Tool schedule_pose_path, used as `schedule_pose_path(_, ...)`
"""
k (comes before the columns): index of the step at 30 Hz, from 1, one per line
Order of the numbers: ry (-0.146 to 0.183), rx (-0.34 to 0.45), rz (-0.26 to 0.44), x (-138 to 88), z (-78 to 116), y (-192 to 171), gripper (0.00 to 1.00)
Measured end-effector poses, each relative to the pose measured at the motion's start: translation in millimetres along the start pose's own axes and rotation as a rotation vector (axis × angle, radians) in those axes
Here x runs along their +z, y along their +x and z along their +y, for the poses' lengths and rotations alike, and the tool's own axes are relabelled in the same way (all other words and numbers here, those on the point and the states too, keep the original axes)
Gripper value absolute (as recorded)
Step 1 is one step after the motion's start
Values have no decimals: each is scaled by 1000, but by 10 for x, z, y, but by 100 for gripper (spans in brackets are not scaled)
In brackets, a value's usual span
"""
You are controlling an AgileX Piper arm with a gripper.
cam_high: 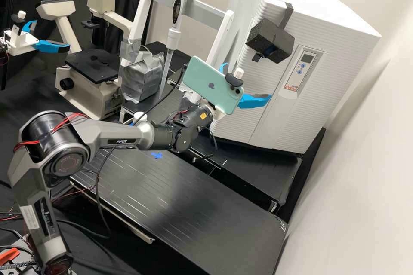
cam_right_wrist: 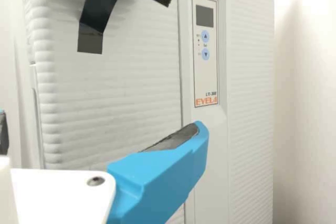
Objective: Open the door
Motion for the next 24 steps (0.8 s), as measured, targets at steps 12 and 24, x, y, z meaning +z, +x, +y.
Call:
schedule_pose_path(12, -1, -9, -16, 15, -44, 94, 0)
schedule_pose_path(24, -33, -22, 4, 19, -27, 87, 0)
